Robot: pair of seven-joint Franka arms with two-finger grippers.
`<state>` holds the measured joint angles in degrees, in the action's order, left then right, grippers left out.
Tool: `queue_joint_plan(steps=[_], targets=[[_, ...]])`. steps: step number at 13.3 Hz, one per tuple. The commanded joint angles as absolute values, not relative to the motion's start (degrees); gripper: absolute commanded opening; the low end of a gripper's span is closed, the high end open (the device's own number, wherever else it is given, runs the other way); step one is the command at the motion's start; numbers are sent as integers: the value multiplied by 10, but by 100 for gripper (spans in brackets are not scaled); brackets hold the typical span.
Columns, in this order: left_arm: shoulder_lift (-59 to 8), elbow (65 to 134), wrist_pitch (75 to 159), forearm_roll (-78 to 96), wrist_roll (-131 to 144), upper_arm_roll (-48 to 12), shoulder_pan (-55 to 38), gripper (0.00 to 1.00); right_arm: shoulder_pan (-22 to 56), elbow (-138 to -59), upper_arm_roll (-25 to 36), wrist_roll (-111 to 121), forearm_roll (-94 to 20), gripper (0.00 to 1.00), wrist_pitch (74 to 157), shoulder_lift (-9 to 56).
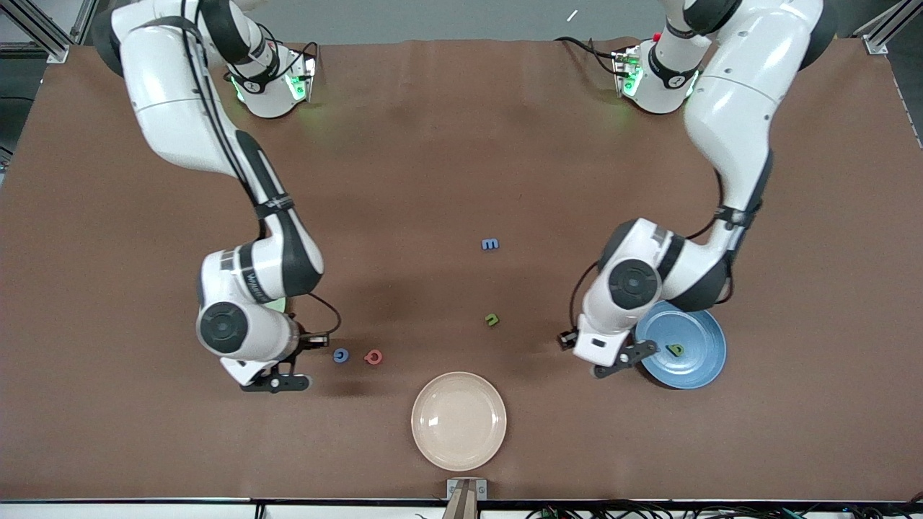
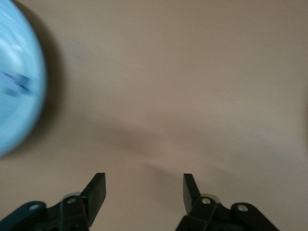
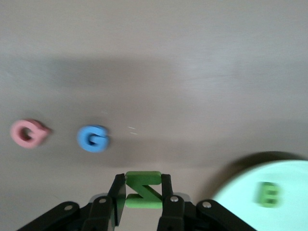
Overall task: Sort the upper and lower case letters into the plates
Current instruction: 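Drop the green M on the green plate while the left gripper grasps the u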
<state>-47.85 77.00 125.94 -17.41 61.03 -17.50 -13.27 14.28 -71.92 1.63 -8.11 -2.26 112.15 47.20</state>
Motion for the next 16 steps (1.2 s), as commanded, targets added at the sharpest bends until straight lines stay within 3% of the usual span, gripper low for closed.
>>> queue_joint_plan(steps=[1, 5, 7, 8, 10, 11, 16], targets=[[-545, 692, 1281, -170, 692, -171, -172, 63, 103, -741, 5, 0, -25, 10, 1080, 447], [-584, 657, 1295, -162, 760, -170, -223, 61, 59, -770, 5, 113, -26, 12, 1060, 447], [-584, 655, 1295, -155, 764, -169, -242, 61, 43, -795, 5, 139, -30, 19, 1060, 447], [-586, 655, 1295, -154, 764, -168, -249, 61, 39, -803, 4, 139, -32, 28, 1060, 447], [-590, 656, 1296, -154, 764, -167, -255, 61, 38, -809, 5, 134, -32, 61, 1063, 447], [-590, 656, 1295, -154, 764, -160, -260, 61, 39, -809, 5, 133, -33, 65, 1064, 447], [-603, 657, 1290, -153, 765, -136, -283, 57, 71, -759, 4, 116, -63, 65, 1070, 448]])
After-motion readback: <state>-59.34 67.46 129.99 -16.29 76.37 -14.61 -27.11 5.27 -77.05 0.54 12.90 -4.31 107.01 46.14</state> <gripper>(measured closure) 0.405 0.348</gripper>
